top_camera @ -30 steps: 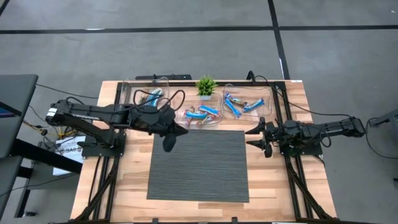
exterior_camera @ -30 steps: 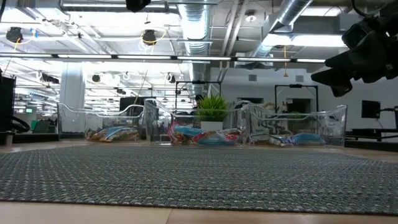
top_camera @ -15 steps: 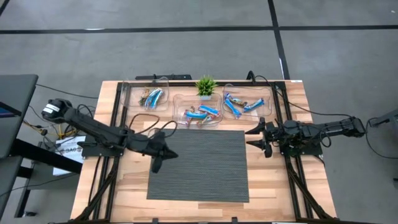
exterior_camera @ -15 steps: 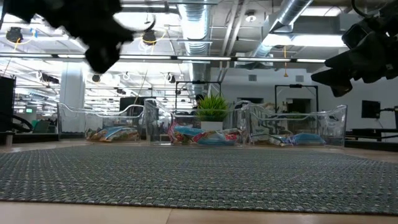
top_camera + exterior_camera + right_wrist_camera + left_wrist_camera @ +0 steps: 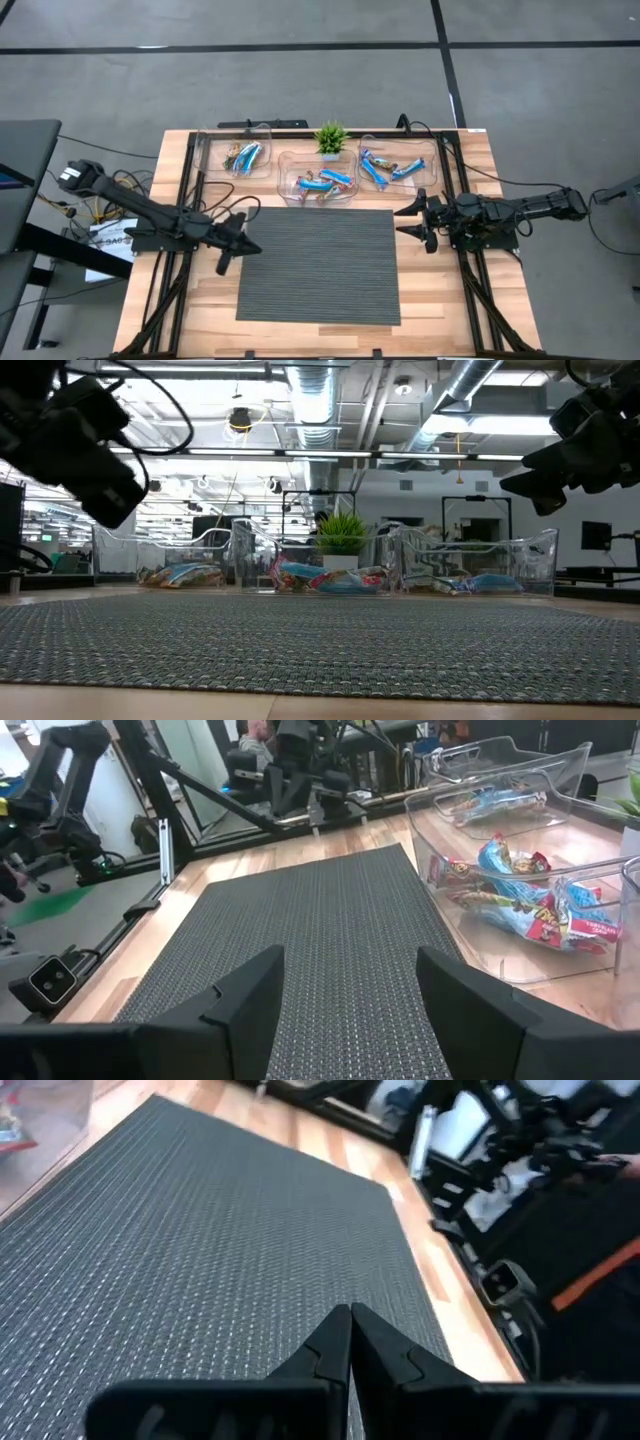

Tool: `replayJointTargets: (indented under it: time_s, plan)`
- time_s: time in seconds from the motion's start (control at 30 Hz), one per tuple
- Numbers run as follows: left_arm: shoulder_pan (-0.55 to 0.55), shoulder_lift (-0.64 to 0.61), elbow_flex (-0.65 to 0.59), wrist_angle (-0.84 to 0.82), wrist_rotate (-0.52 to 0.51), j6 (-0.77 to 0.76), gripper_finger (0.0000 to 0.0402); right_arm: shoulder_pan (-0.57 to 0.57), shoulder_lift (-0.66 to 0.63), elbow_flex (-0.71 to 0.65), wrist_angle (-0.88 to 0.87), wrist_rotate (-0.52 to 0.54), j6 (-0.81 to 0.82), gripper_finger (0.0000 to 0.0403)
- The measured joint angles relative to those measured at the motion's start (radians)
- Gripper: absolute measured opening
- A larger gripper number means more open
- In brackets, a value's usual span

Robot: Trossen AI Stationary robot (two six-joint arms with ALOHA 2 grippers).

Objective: Pick and place Granola Bars by type
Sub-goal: Return to Home Position

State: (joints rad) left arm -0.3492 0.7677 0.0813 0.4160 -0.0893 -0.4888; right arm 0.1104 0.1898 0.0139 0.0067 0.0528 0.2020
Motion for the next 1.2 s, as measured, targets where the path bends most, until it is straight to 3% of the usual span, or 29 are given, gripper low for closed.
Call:
replayJointTargets:
  time_s: [0.17,0.6,1.0,1.2]
  plan:
    - [0.0,-0.116,-0.07,0.003,0.034,0.055,0.0,0.0,0.0,0.0,0.0,0.0,0.0,0.0223]
    - [0.0,-0.347,-0.071,-0.162,0.015,0.274,0.0,0.0,0.0,0.0,0.0,0.0,0.0,0.0223]
    - [0.0,-0.69,-0.072,-0.381,0.085,0.405,0.0,0.0,0.0,0.0,0.0,0.0,0.0,0.0223]
    - [0.012,-0.731,-0.073,-0.383,0.077,0.455,0.0,0.0,0.0,0.0,0.001,0.0,0.0,0.0223]
